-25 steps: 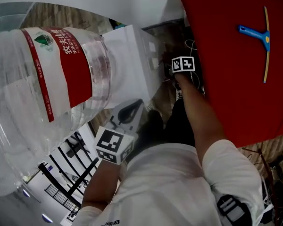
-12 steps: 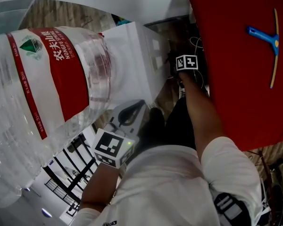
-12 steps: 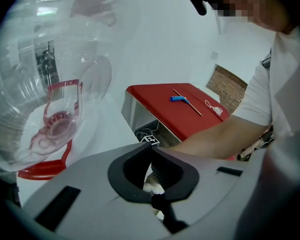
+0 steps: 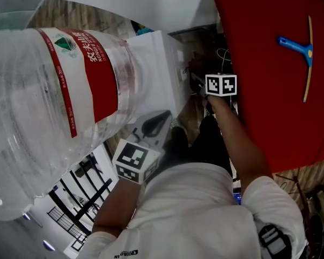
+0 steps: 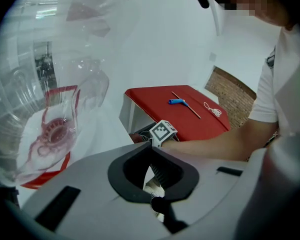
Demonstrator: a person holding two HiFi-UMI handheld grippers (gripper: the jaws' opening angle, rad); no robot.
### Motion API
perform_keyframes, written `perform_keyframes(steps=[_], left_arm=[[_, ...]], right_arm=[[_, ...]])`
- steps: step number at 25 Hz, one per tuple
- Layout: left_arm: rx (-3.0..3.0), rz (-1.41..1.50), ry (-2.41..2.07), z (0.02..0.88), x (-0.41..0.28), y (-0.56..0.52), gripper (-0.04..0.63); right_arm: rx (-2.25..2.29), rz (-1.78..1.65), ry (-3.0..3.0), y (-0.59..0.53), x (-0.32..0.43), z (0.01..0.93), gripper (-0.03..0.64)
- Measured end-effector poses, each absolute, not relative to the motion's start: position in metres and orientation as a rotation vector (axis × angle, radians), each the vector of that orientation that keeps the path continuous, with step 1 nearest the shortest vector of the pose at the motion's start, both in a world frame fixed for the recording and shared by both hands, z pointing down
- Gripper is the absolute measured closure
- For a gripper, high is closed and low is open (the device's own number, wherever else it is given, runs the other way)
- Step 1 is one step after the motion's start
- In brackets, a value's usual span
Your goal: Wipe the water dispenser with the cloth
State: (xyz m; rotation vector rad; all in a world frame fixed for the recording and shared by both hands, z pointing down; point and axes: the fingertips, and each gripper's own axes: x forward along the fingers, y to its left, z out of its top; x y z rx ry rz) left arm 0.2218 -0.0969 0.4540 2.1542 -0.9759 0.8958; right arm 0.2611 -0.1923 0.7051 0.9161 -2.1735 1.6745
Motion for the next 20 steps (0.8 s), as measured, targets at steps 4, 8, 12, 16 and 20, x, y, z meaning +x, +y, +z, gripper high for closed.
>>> perform_keyframes(steps=[4, 8, 12, 16, 20], left_arm=[[2.174, 0.892, -0.968, 0.451, 0.229, -0.104, 0.606], [2.186, 0.896, -0.97, 0.451, 0.233, -0.111, 0.606], [2.198, 0.884, -0.985, 0.445, 0.236, -0.12, 0.606], [2.193, 0.879, -0.994, 0.443, 0.236, -0.12, 0.606], [2.191, 0.886, -1.001, 0.443, 0.236, -0.121, 0.606]], right_arm=[[0.775, 1.653, -2.387, -0.204, 0.264, 0.607, 0.558], [0.669, 1.641, -2.561, -0.224, 0.256, 0.528, 0.558], [0.647, 1.578, -2.674, -0.251, 0.253, 0.484, 0.558], [0.655, 1.622, -2.664, -0.266, 0.248, 0.488, 0.558], [0.696, 1.623, -2.611, -0.276, 0.247, 0.513, 0.558]])
